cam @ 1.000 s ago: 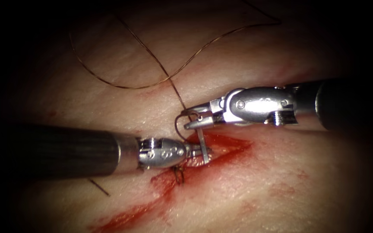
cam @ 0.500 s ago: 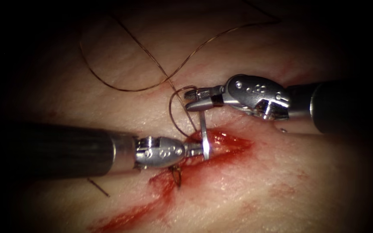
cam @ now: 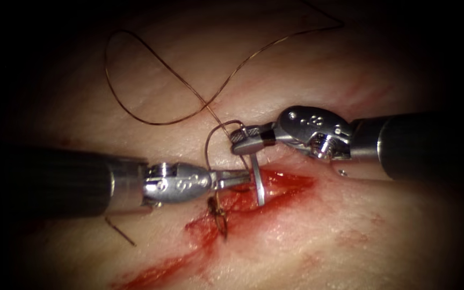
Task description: Wound Closure
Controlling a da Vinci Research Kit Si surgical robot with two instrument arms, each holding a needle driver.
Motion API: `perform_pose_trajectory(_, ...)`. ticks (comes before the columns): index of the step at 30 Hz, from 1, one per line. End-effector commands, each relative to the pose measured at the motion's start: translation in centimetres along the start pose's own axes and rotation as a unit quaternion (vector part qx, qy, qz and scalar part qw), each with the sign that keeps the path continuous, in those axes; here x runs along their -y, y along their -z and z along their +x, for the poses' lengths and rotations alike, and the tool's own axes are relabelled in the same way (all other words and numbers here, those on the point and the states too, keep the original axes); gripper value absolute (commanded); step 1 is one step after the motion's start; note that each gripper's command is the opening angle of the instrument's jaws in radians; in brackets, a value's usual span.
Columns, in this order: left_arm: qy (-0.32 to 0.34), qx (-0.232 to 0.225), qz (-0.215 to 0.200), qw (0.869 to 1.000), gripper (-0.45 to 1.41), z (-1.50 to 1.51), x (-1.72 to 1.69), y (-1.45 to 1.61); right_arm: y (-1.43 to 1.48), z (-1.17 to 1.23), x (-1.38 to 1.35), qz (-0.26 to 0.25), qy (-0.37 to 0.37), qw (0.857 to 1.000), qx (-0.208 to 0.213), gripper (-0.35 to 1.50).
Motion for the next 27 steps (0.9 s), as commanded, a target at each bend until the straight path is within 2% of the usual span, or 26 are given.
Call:
perform_pose_trajectory(1, 0.000, 0.002, -0.001, 1.000, -0.35, -0.03, -0.06, -0.06, -0.04, -0.01, -0.04, -0.002, -0.007, 1.000, -0.007, -0.35)
perform_pose_trajectory(7, 0.003, 0.008, -0.001, 1.000, -0.37, 0.04, -0.26, 0.03, -0.01, 0.01, -0.11, -0.029, -0.011, 0.999, -0.024, -0.35)
perform_pose_trajectory(12, 0.001, 0.009, 0.000, 1.000, -0.37, 0.21, -0.48, 0.12, -0.02, -0.02, -0.09, -0.051, -0.011, 0.998, -0.034, -0.35)
perform_pose_trajectory(20, -0.011, 0.005, -0.010, 1.000, -0.40, 0.47, -0.75, 0.22, -0.04, -0.05, -0.08, -0.046, -0.036, 0.998, -0.034, -0.35)
perform_pose_trajectory(27, -0.019, -0.002, -0.024, 1.000, -0.43, 0.53, -1.10, 0.26, -0.08, -0.12, -0.07, -0.044, -0.062, 0.996, -0.037, -0.35)
